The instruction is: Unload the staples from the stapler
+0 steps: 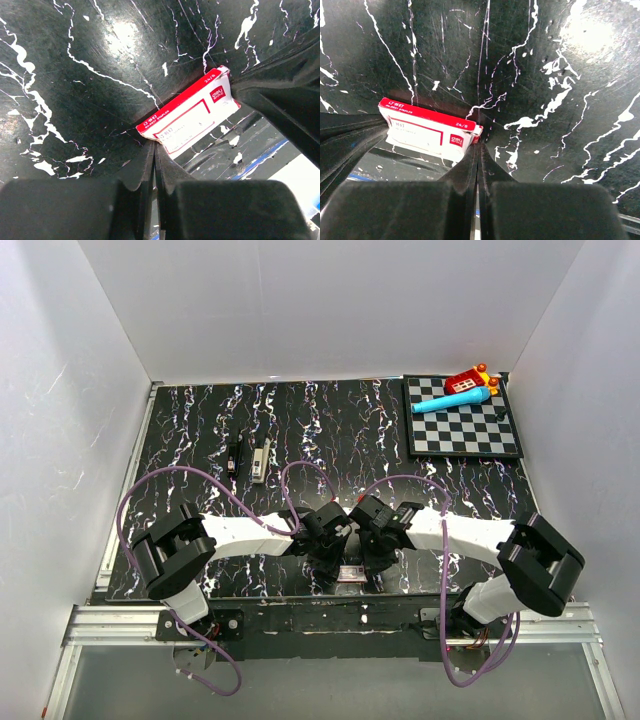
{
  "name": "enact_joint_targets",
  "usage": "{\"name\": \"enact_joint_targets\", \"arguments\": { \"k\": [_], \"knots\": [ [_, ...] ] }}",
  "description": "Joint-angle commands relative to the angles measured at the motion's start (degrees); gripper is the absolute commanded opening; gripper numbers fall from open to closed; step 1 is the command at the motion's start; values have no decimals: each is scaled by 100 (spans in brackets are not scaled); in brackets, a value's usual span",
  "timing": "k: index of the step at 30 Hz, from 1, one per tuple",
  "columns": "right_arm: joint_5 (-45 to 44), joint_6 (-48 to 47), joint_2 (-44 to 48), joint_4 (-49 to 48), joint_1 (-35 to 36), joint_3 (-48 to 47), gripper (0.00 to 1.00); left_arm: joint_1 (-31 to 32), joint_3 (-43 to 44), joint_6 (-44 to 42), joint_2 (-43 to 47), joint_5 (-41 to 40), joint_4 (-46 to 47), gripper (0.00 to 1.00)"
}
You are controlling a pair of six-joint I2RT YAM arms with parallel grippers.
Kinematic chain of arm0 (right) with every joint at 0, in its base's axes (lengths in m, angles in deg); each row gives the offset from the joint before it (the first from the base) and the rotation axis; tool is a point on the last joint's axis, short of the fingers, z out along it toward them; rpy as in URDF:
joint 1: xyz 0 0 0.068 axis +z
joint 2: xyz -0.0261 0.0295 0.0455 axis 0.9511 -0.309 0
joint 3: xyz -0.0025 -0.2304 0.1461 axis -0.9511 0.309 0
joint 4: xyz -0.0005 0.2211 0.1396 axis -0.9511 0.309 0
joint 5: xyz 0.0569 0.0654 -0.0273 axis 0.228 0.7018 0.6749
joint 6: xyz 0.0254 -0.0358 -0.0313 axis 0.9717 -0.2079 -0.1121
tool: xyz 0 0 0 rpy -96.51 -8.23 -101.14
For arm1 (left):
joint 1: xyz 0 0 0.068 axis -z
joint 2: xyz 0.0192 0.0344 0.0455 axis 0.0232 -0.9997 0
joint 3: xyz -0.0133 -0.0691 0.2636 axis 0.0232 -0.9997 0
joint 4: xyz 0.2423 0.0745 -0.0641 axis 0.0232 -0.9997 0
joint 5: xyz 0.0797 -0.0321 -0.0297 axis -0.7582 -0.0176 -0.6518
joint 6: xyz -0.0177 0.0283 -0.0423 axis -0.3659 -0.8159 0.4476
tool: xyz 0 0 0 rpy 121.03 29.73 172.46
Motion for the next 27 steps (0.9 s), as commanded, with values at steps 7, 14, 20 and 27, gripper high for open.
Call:
{"name": "enact_joint_targets", "arguments": {
  "k": [7,14,20,27],
  "knots": [
    [149,48,-260,-103,15,-147,1,-32,48,-106,-16,-319,-72,1],
    [-466,84,135,310,-12,-156,1,-32,74,-114,-16,-398,-124,1],
    [-774,92,417,548,-73,-138,1,-32,100,-123,80,-548,-230,2],
    [-941,14,610,732,-135,-208,1,-32,302,-193,396,-812,-624,9]
  ]
}}
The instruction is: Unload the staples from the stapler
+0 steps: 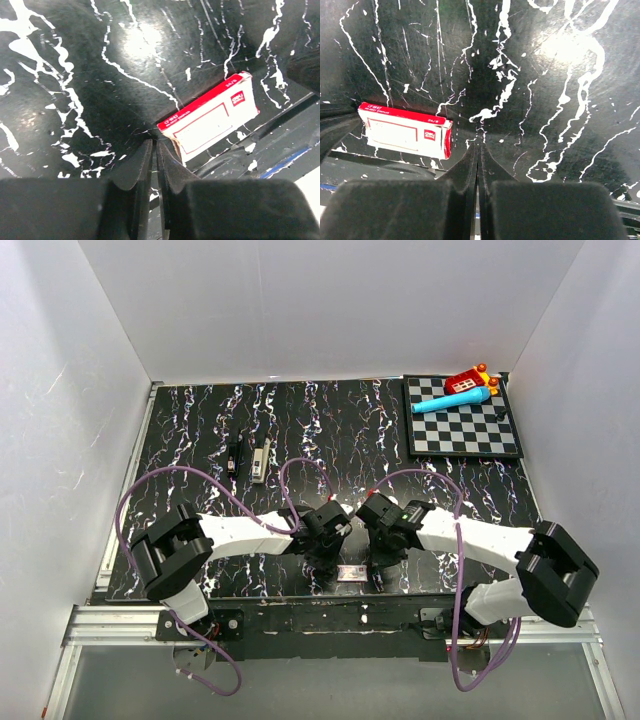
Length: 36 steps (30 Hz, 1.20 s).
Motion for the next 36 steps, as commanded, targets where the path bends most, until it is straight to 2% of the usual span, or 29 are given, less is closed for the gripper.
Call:
{"name": "enact_joint_targets", "arguments": {
  "k": [1,5,8,14,16,21,23,28,36],
  "knots": [
    [-272,-48,162,263,-45,-206,1,-30,245,-145,414,-414,-435,11],
    [-404,-92,215,342,-80,-294,3,-30,395,-189,643,-861,-707,25],
    [-527,-136,294,421,-115,-373,12,-39,483,-224,775,-1169,-953,38],
    [-773,-250,505,597,-203,-531,38,-48,588,-251,1179,-1643,-1279,68],
    [-826,-285,575,641,-221,-602,45,-48,641,-251,1302,-1784,-1375,75],
    [-1002,-426,742,728,-238,-812,54,-57,896,-295,1487,-2197,-1744,89],
    [-1125,-461,856,746,-256,-883,62,-57,975,-338,1548,-2347,-1824,97],
    [-1458,-628,1190,842,-282,-1059,75,-65,1203,-444,1698,-2628,-2026,98],
    [-2056,-962,1639,939,-317,-1401,78,-57,1669,-567,2128,-3208,-2342,98]
  ]
}}
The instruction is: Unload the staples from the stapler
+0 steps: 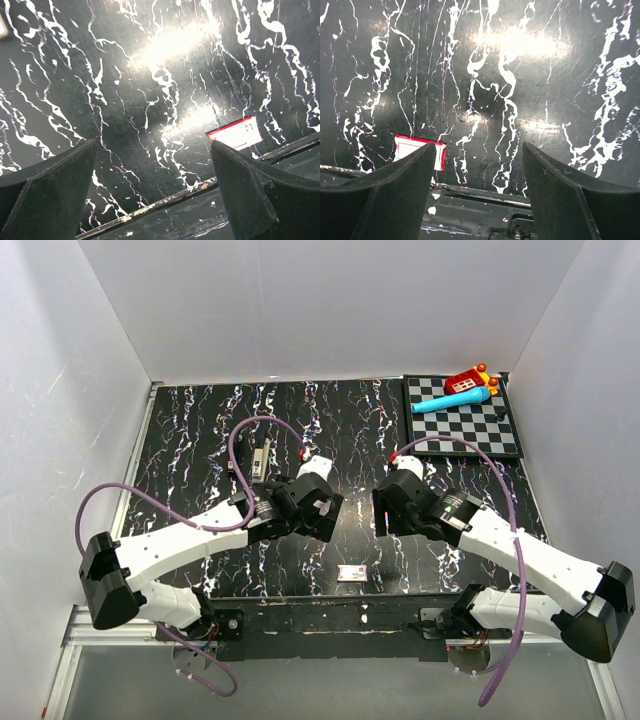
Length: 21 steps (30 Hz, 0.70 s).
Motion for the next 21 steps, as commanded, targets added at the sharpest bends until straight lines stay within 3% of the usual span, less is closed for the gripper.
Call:
{"name": "enact_joint_targets", "arguments": {
  "k": [1,11,21],
  "knots": [
    [-625,-321,223,159,-44,-483,78,-22,467,-132,468,-658,-214,98],
    [-1627,-709,214,432,-53,-1284,92,-22,775,-755,890,-1449,-38,98],
    [-2031,-1025,74,756,-62,-2092,92,-22,1109,-1486,1074,-1898,234,98]
  ]
}}
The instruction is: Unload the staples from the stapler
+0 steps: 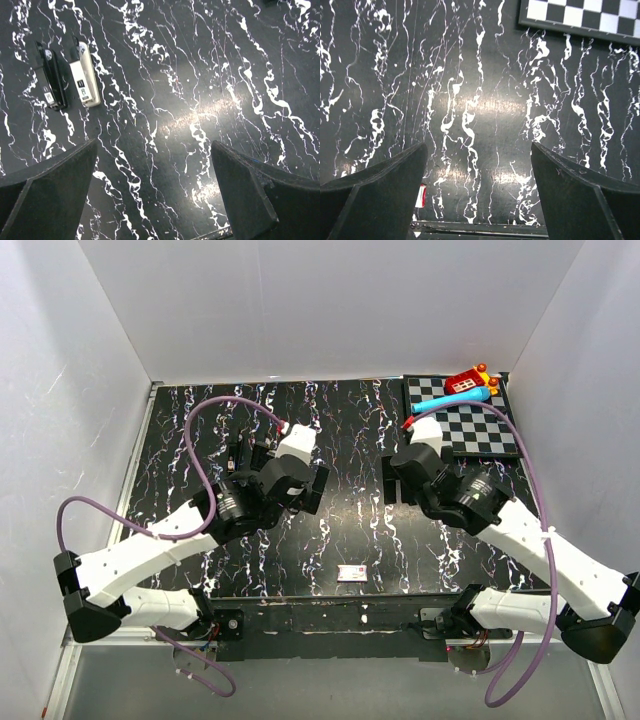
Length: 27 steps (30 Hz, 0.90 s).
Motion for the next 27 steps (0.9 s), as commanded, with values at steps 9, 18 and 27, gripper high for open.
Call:
{"name": "enact_joint_targets", "arguments": {
  "k": [9,18,27],
  "knots": [
    [-1063,5,-113,382,-29,-919,93,-22,197,-759,876,-559,856,98],
    [-1221,-232,124,-83,-29,-822,93,-30,268,-980,912,-787,883,98],
    [-1344,-355,151,-189,-29,-884,93,-22,215,-988,850,-814,970,98]
  ]
}}
